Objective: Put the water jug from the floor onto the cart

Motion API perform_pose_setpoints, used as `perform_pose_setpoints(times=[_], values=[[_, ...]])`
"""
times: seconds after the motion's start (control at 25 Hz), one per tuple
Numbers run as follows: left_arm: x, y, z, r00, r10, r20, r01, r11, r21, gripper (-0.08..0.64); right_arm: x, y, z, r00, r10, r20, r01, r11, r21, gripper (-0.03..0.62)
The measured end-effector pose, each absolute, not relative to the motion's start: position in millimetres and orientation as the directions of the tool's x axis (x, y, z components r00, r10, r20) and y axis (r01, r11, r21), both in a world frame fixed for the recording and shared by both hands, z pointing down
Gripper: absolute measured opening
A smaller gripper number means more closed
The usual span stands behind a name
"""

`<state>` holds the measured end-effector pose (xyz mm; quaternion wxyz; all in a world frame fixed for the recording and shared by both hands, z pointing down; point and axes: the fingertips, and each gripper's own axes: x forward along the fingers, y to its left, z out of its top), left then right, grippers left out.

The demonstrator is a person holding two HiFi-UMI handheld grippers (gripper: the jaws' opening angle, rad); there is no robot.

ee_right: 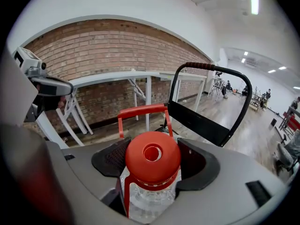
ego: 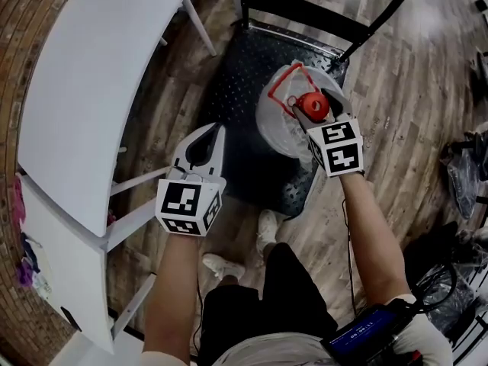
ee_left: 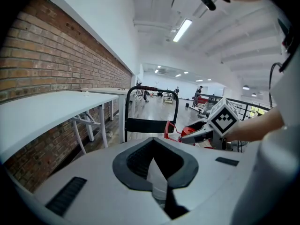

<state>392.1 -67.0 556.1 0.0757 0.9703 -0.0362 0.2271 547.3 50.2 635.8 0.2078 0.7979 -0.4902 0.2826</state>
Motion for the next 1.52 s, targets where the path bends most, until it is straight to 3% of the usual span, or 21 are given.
perform_pose_setpoints(times=[0.44,0.8,1.04,1.24,1.52], values=[[386.8,-58.6,546.6,0.895,-0.012,0.445,-0.082,-0.987,0.139,0.001,559.1,51.7,632.4,0.379,-0.668,0.641,-0.884,-0.465,0.039,0.316],[363.9,-65.6,498.1,0.924,-0.016,0.382,-0.079,-0.985,0.15,0.002,533.6,63.7,557.7,0.423,-0.715,0.556,-0.879,-0.472,0.062,0.316],[333.7,-55.2,427.2,0.952,0.007,0.305,-0.028,-0.993,0.111,0.002,481.7,74.0,450.3,0.516,-0.768,0.379,-0.852,-0.508,0.128,0.314],[293.3,-30.2,351.0,0.974,0.051,0.222,0.033,-0.996,0.086,0.002,414.7,81.7,375.5,0.506,-0.811,0.293,-0.862,-0.49,0.133,0.314],[194.8,-8.8,280.3,0.987,0.078,0.141,0.075,-0.997,0.026,0.002,293.0,123.6,312.6,0.6,-0.779,0.182,-0.797,-0.561,0.225,0.193]])
